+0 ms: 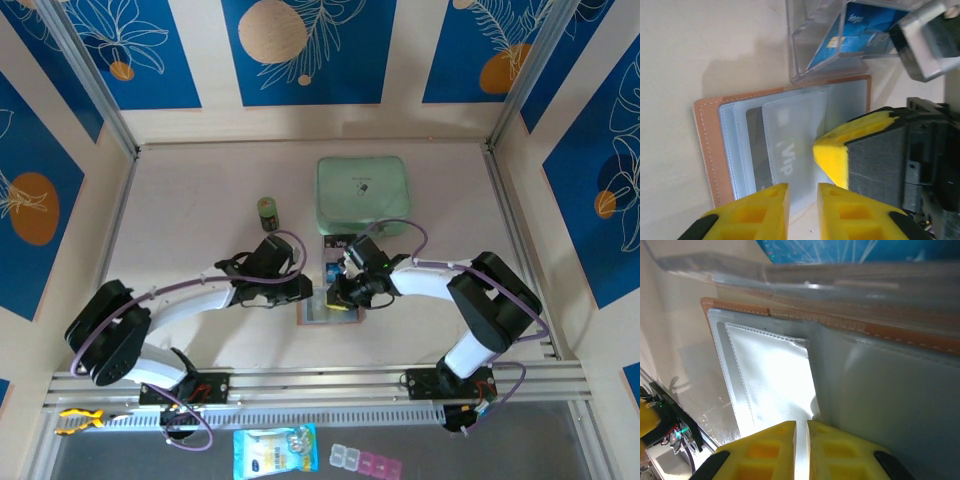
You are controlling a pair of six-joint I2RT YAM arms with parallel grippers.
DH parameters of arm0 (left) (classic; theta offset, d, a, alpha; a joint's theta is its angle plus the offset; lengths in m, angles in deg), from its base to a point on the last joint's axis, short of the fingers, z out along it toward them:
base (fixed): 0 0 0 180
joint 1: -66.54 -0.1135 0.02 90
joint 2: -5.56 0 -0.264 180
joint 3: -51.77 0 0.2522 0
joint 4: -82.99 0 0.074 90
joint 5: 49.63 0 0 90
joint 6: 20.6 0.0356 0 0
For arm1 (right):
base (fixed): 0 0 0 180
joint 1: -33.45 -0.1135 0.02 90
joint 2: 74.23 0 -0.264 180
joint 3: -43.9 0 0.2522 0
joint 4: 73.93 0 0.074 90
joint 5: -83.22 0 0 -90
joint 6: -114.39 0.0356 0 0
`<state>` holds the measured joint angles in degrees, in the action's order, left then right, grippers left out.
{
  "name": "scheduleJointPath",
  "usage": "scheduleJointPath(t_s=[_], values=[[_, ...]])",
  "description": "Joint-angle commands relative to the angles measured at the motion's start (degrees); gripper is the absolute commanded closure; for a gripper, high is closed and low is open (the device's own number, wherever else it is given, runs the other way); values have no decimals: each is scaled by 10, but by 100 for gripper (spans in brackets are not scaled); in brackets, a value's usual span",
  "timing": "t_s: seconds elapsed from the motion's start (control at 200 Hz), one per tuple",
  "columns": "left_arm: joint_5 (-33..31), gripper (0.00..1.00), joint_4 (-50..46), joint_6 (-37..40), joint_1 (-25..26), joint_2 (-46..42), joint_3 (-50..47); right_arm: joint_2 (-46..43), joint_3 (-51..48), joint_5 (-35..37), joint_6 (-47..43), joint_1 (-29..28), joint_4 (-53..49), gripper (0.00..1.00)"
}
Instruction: Take the credit cards out of the card holder
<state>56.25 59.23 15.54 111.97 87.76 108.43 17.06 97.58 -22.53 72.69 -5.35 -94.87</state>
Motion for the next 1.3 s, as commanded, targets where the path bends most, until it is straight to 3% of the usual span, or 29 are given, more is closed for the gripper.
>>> scheduleJointPath(t_s=[0.0,0.28,0.565,1.01,1.295], values=[[13,75,29,-16,5,23,-2,-5,-16,-10,0,9,-5,86],[22,67,80,-39,8,49,-26,2,-20,-10,5,15,-6,87],[32,65,106,-53,8,67,-39,2,-21,-12,6,14,-3,87],[42,68,128,-68,12,85,-43,7,-32,-18,12,15,15,88],[48,77,142,-75,16,88,-42,6,-38,-21,15,15,23,88]])
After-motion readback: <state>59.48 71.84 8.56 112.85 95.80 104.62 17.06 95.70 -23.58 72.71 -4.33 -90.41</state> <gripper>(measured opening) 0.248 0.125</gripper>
